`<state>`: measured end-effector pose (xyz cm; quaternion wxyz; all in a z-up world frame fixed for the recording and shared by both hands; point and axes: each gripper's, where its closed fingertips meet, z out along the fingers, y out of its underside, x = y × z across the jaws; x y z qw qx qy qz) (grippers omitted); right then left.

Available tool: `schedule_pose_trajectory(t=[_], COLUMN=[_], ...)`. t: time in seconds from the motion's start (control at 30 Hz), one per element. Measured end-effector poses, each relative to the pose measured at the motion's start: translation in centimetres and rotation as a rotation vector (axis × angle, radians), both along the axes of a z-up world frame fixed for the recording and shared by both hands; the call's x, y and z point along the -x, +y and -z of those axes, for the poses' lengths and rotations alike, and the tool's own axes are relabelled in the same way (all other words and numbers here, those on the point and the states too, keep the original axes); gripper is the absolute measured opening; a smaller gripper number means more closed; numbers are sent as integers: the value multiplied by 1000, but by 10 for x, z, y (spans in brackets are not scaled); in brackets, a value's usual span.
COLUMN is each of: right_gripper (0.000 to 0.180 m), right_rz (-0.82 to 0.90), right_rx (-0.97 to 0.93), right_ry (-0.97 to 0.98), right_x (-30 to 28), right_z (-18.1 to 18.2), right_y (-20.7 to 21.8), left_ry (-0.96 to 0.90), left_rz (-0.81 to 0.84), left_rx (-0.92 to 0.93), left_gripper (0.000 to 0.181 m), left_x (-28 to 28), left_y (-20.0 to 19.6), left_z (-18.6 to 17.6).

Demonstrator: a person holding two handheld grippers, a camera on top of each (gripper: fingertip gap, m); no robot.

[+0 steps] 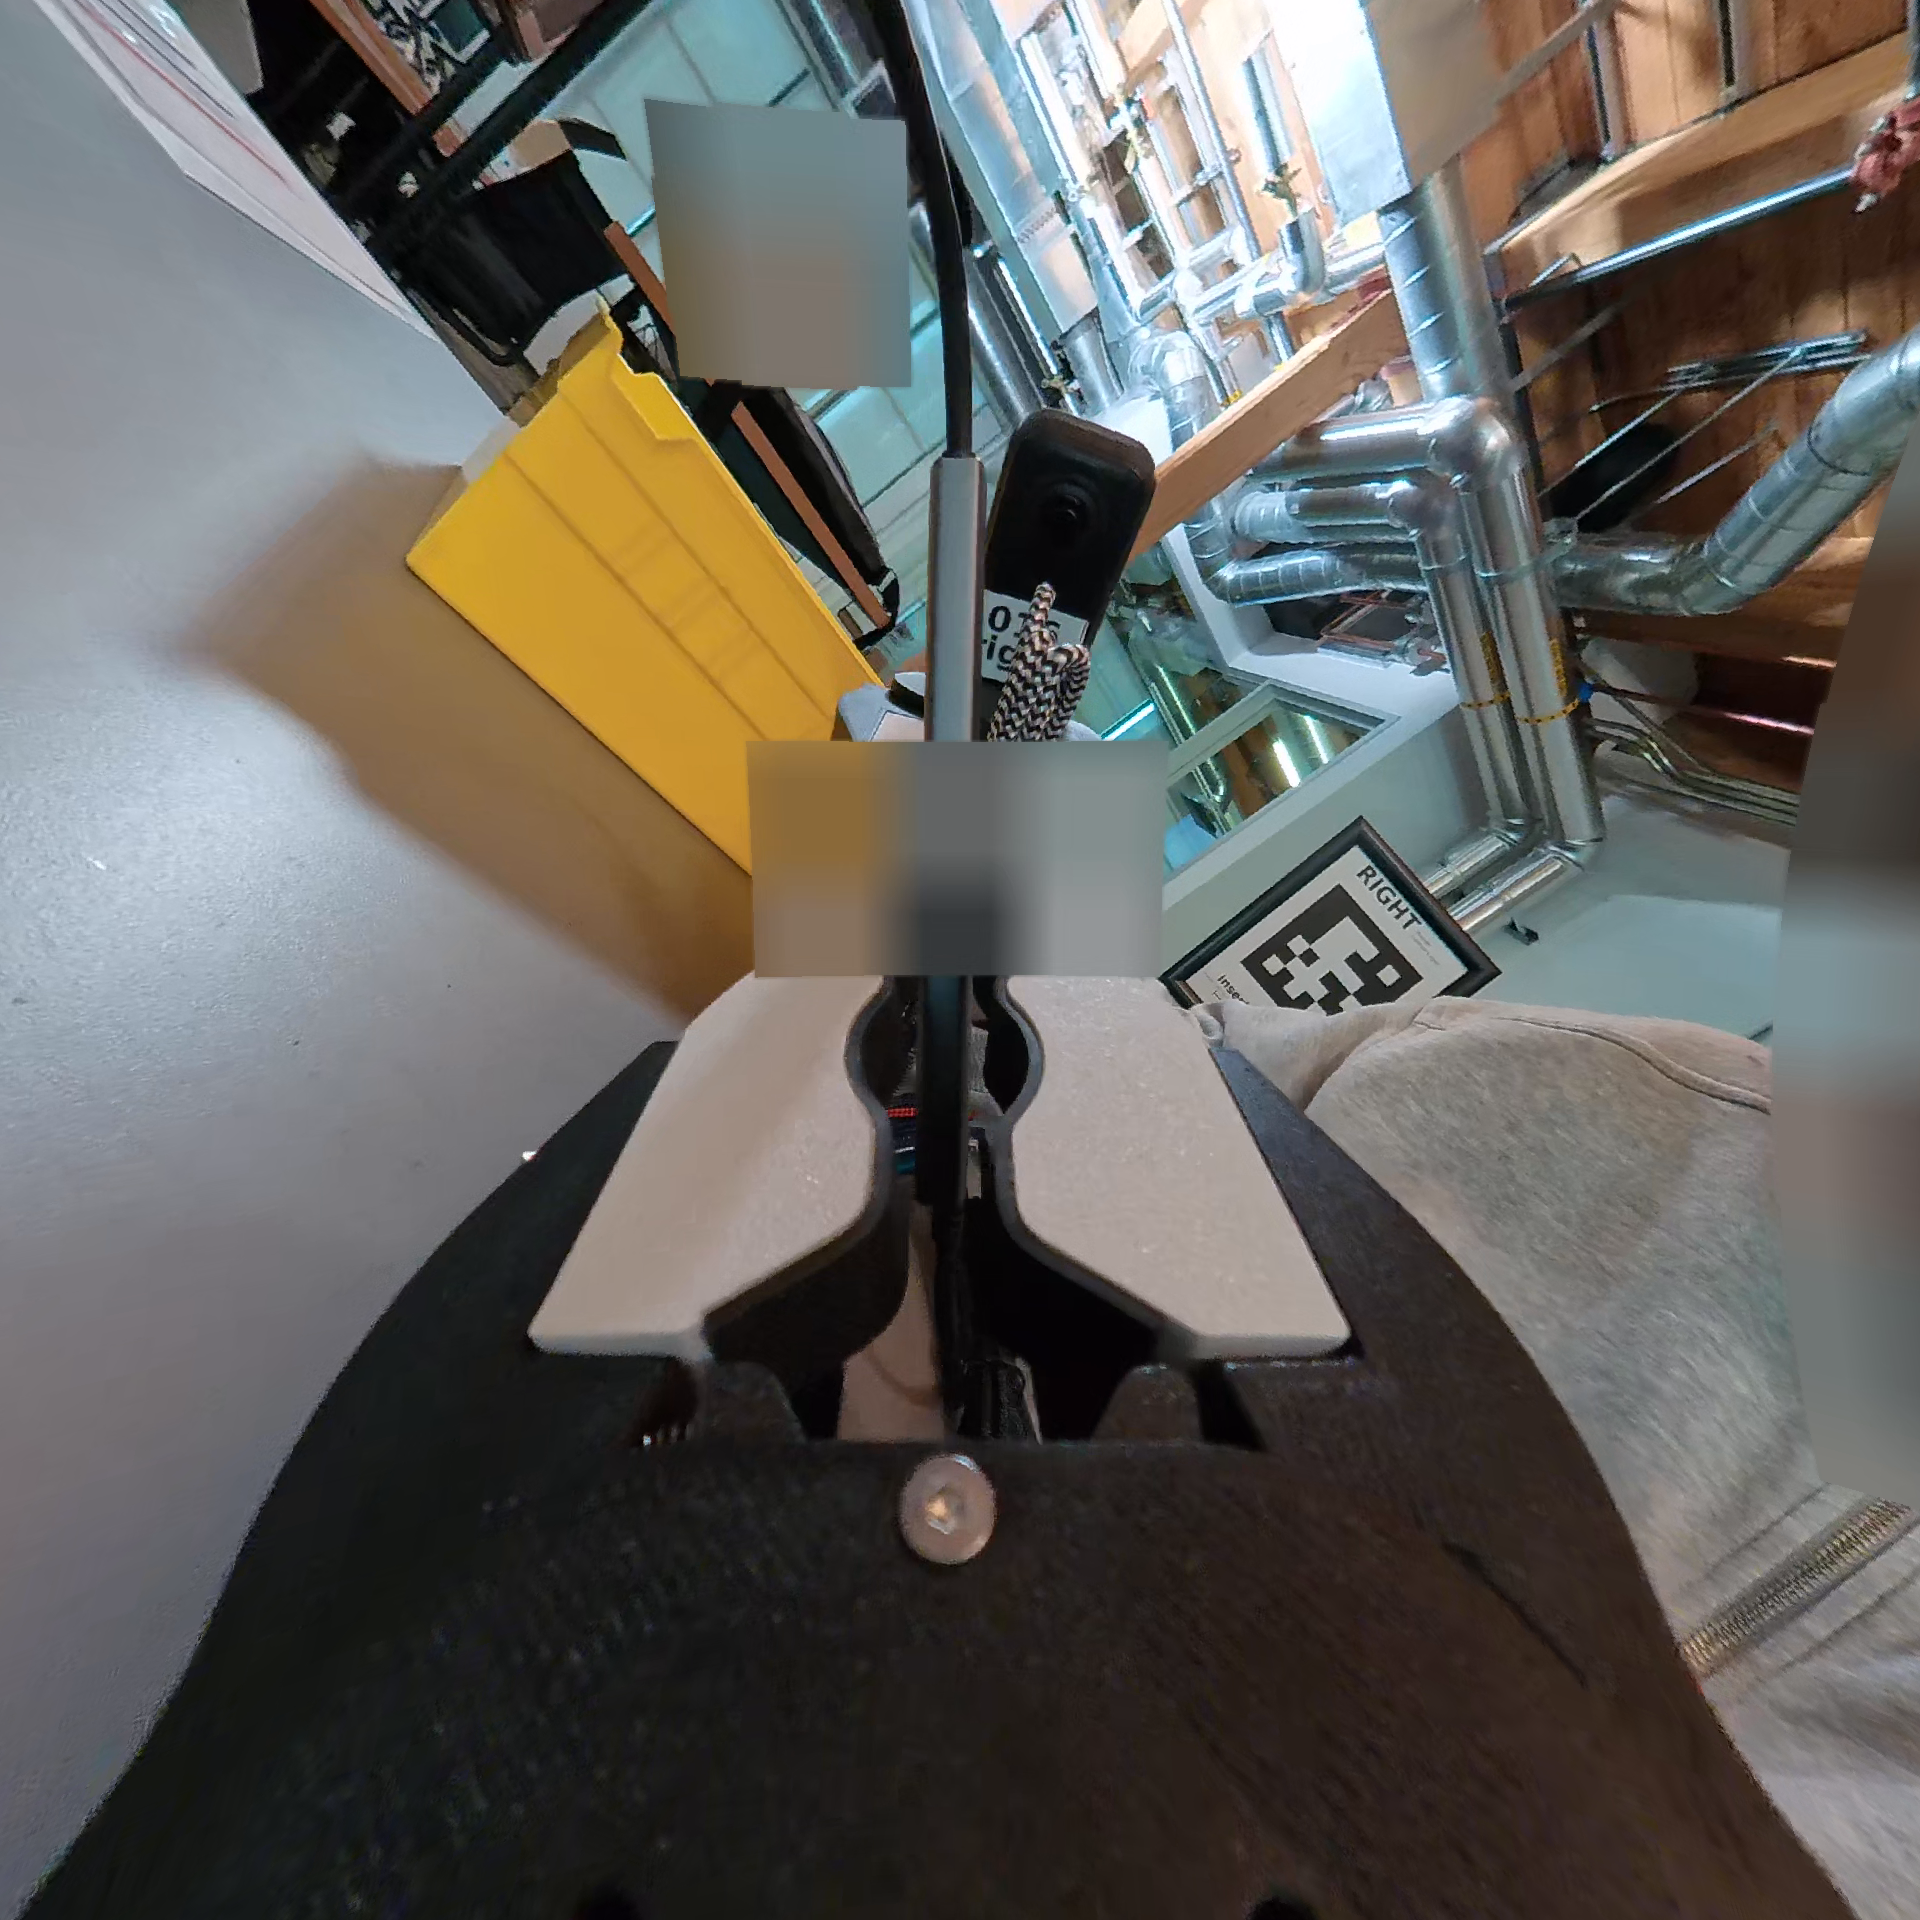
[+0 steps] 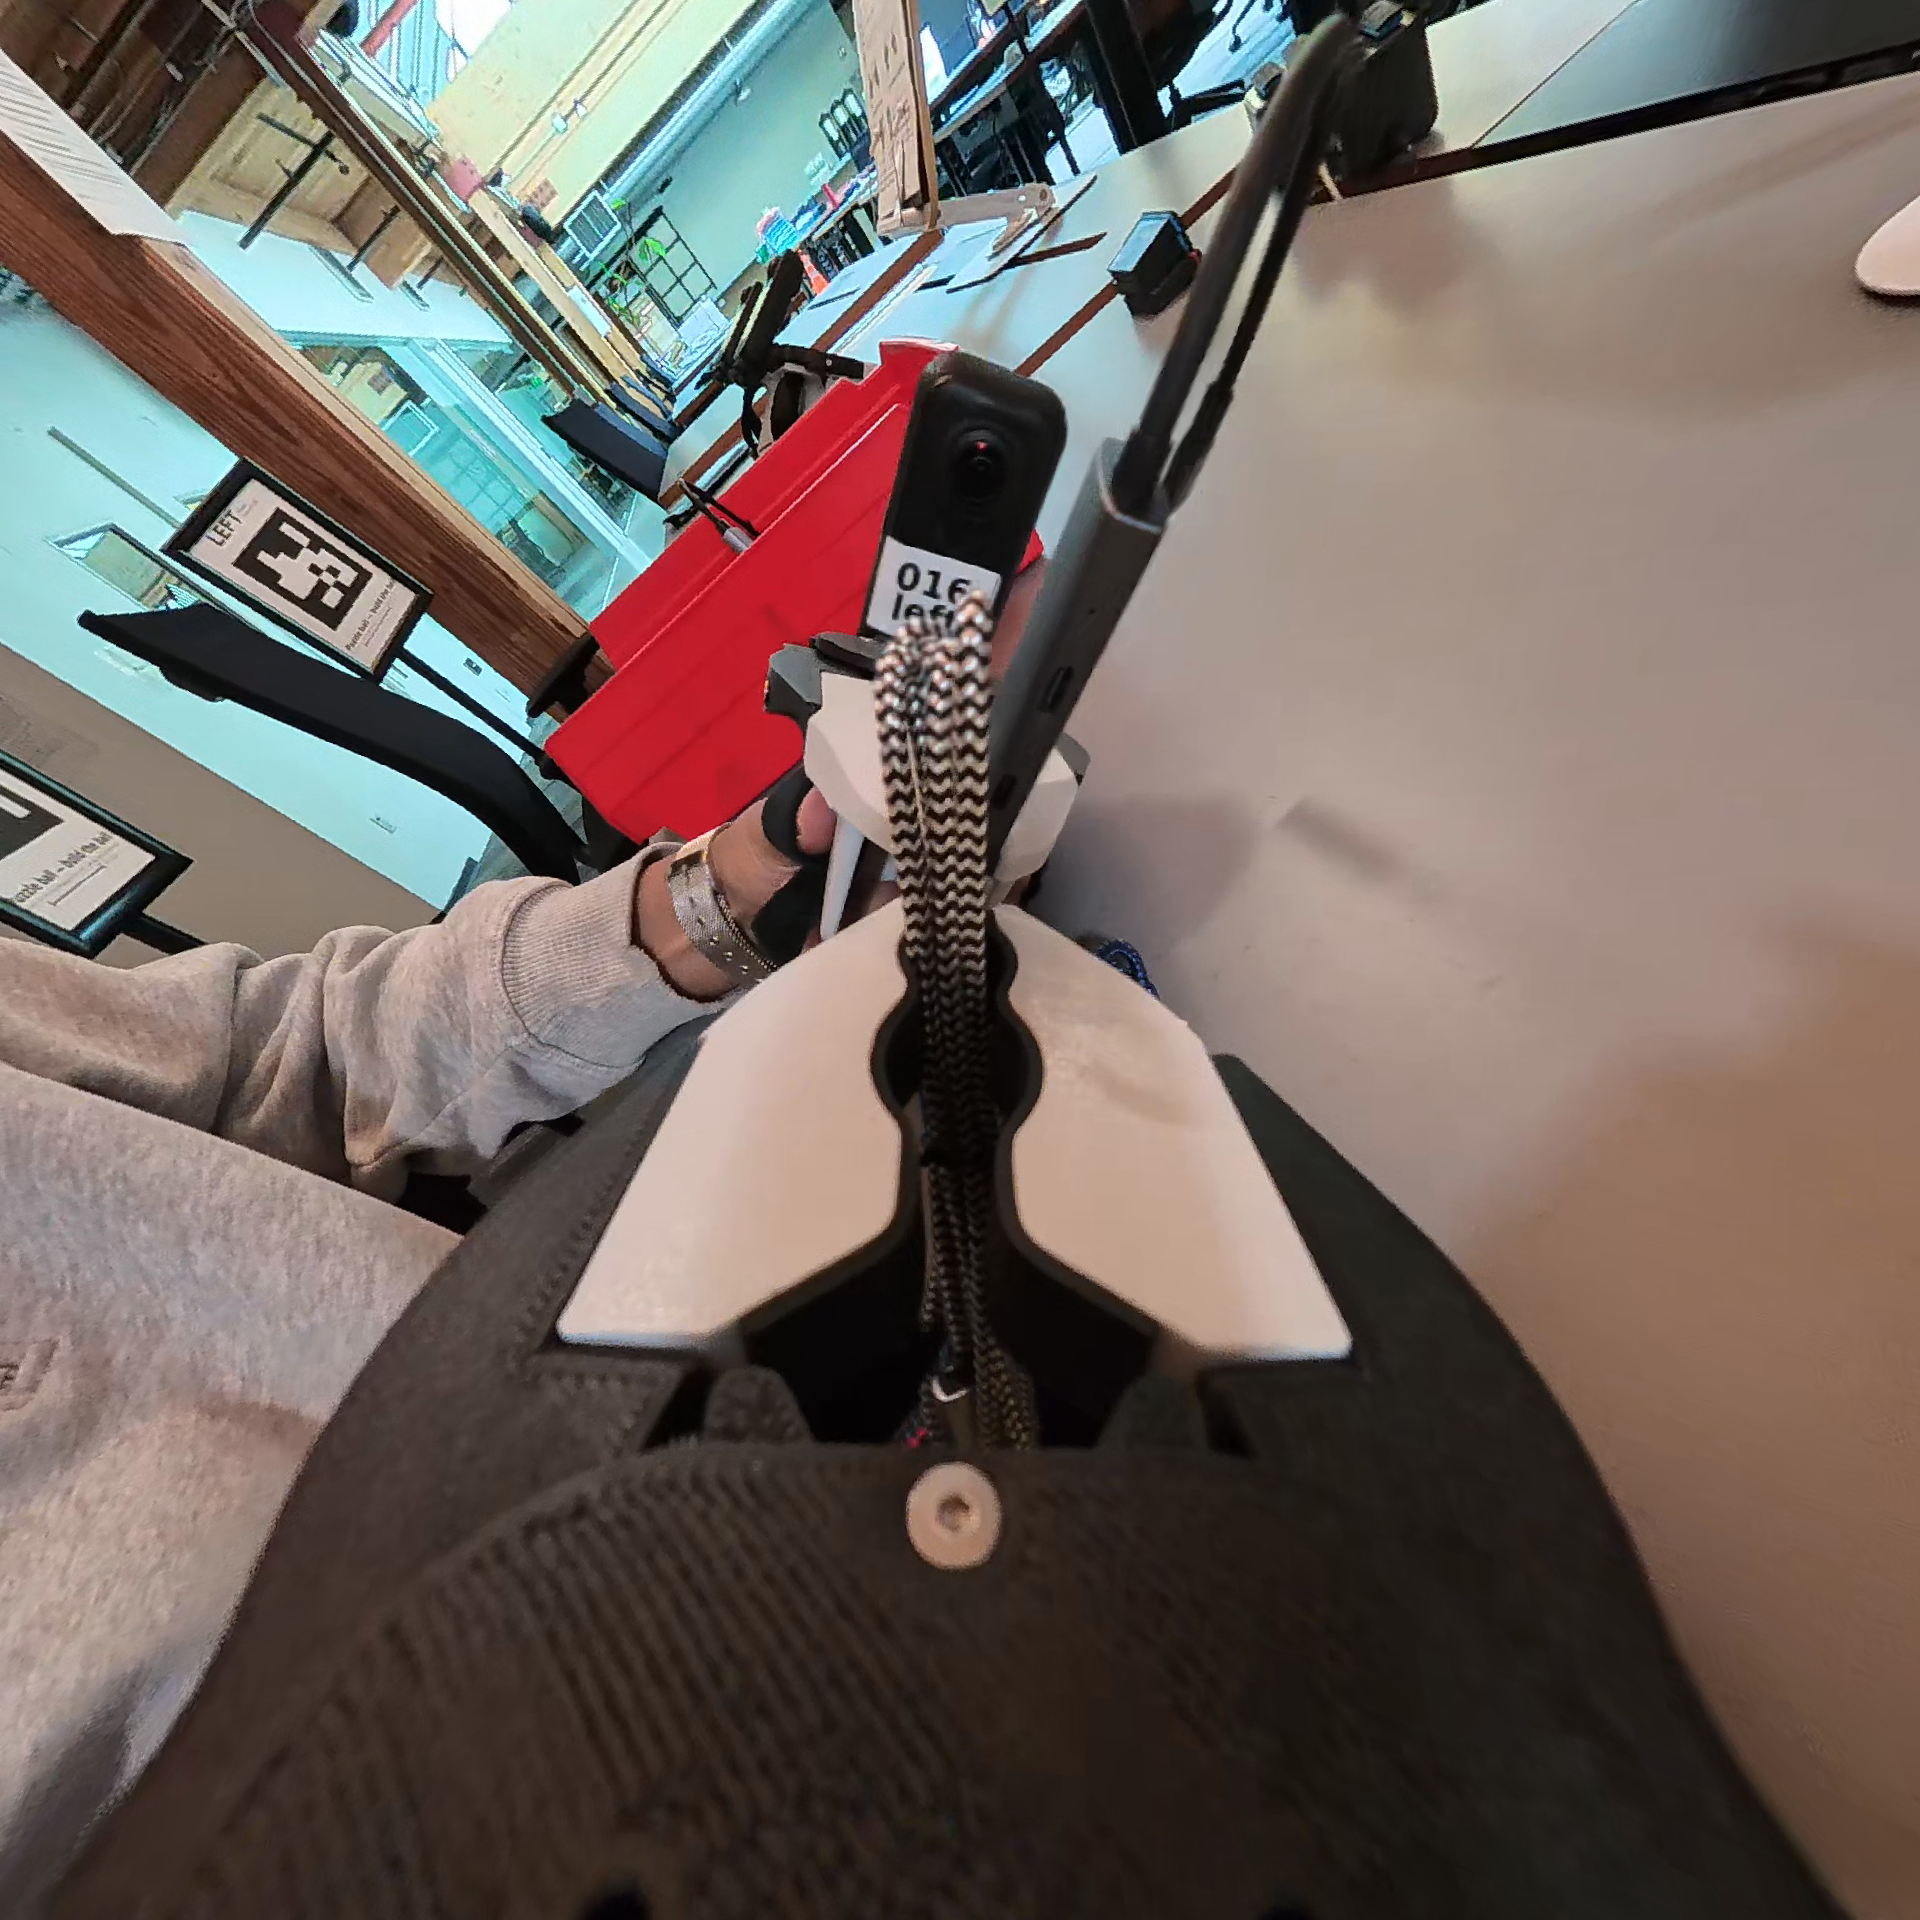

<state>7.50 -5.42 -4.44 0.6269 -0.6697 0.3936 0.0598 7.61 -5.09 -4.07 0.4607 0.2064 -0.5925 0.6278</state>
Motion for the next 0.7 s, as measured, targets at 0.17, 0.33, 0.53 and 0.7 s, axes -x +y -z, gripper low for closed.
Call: schedule_pose_trajectory(t=[0.17, 0.33, 0.53, 0.7], right_gripper=[8, 8, 17, 49], right_rz=[-3, 8, -28, 16], right_rx=[10, -4, 29, 196], right_ry=[-4, 11, 91, 46], right_x=[1, -1, 0, 2], right_z=[-1, 0, -2, -10], right_y=[1, 0, 4, -18], left_ry=[-6, -6, 69, 70], left_rz=[12, -12, 37, 44], left_rx=[-1, -12, 48, 20], left_gripper=[11, 10, 11, 30], left_x=[2, -1, -3, -3], left_y=[0, -1, 3, 4], left_z=[0, 1, -4, -1])
